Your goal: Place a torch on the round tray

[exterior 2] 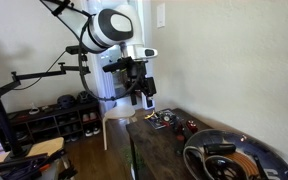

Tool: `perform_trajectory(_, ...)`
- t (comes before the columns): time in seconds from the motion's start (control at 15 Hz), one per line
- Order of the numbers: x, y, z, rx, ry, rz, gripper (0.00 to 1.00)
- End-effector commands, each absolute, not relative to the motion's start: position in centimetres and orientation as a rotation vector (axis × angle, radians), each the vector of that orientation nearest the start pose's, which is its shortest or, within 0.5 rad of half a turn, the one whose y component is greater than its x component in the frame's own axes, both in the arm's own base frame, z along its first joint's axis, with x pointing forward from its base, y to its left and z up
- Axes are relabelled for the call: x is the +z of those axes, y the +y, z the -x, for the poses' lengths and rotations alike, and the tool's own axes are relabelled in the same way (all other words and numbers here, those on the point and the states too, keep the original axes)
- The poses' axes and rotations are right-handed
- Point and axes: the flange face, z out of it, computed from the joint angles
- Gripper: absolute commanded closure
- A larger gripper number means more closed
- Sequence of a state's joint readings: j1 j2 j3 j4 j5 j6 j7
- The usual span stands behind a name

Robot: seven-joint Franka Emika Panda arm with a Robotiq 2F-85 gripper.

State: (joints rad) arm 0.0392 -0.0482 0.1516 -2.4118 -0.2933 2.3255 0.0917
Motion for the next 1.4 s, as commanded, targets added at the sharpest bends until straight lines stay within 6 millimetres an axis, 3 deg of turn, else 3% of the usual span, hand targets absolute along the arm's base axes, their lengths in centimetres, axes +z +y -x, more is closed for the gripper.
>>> perform_trajectory(0.0,31.8,7.4,-49.3,-0.039,-0.675,3.301,0.0)
perform_trajectory(0.47,30.0,6.4,-52.2,-0.147,-1.005,3.13,0.0)
perform_trajectory(0.53,29.8,6.4,-52.5,-0.14,-1.023,3.115,0.0)
perform_trajectory(0.6,30.0,6.7,-51.6,-0.111,-0.965,3.156,0.0)
perform_trajectory(1.33,28.6,6.1,-53.6,-0.109,-1.081,3.092,0.0)
